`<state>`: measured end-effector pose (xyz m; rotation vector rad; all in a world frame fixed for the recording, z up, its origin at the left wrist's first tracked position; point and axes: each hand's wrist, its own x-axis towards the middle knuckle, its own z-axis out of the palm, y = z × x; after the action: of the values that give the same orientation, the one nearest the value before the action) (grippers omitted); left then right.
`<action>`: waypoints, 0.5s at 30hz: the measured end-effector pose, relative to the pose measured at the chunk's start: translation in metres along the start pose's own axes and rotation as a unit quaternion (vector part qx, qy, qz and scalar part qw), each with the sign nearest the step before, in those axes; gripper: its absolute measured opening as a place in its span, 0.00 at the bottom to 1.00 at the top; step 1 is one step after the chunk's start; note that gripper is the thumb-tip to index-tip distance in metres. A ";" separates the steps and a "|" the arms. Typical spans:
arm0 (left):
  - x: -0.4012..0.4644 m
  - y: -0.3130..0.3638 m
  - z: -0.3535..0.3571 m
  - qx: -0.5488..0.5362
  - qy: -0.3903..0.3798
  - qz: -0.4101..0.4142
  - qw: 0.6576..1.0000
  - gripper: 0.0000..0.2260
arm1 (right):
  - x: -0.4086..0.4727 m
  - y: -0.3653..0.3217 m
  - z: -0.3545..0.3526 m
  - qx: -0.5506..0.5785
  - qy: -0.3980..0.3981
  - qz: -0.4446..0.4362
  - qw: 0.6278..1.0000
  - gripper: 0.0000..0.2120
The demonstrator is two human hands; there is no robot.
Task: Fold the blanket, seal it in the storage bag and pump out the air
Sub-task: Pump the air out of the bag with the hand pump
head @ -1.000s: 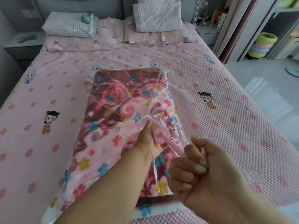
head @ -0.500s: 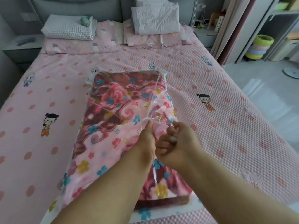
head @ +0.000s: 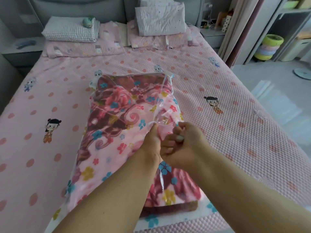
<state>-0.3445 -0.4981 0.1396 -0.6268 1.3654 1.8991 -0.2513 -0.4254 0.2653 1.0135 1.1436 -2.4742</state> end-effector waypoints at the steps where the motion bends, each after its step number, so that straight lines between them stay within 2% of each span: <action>1: -0.005 -0.001 0.004 -0.004 0.004 -0.007 1.000 0.22 | -0.008 0.000 -0.001 0.042 -0.021 0.036 0.998 0.20; 2: -0.002 -0.001 0.004 -0.018 0.010 -0.011 1.000 0.22 | -0.021 0.001 -0.005 0.092 -0.039 0.068 0.993 0.20; 4: -0.005 -0.001 0.004 -0.012 0.028 0.008 0.999 0.19 | -0.031 0.005 -0.012 0.109 -0.018 0.078 0.991 0.20; 5: -0.011 0.002 0.005 -0.010 0.020 -0.002 1.000 0.21 | -0.025 0.005 -0.011 0.112 -0.007 0.075 0.991 0.21; 7: -0.009 0.000 0.006 -0.004 0.031 -0.023 0.999 0.27 | -0.003 0.006 0.002 0.072 0.035 0.054 0.995 0.21; 9: -0.017 0.004 0.012 0.001 0.044 -0.013 0.999 0.26 | 0.010 0.002 0.008 -0.025 0.088 0.018 0.996 0.20; 10: -0.014 0.003 0.010 0.003 0.044 -0.018 0.999 0.26 | 0.010 0.006 -0.001 -0.061 0.074 -0.019 0.995 0.19; 11: -0.015 0.002 0.010 0.004 0.050 -0.021 0.999 0.26 | 0.007 0.013 -0.009 -0.044 0.036 -0.037 0.998 0.19; 13: -0.014 -0.004 0.010 -0.011 0.027 -0.034 0.999 0.26 | -0.012 0.014 -0.019 0.061 -0.024 0.029 0.997 0.20; 14: -0.012 -0.008 0.010 -0.012 0.039 -0.024 0.999 0.25 | -0.021 0.011 -0.024 0.092 -0.016 0.073 0.993 0.21; 15: -0.016 -0.008 0.010 -0.030 0.054 -0.020 0.998 0.24 | -0.030 0.010 -0.028 0.083 -0.008 0.074 0.994 0.21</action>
<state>-0.3281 -0.4916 0.1490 -0.7899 1.3567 1.9033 -0.2106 -0.4137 0.2669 1.0791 0.8359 -2.4842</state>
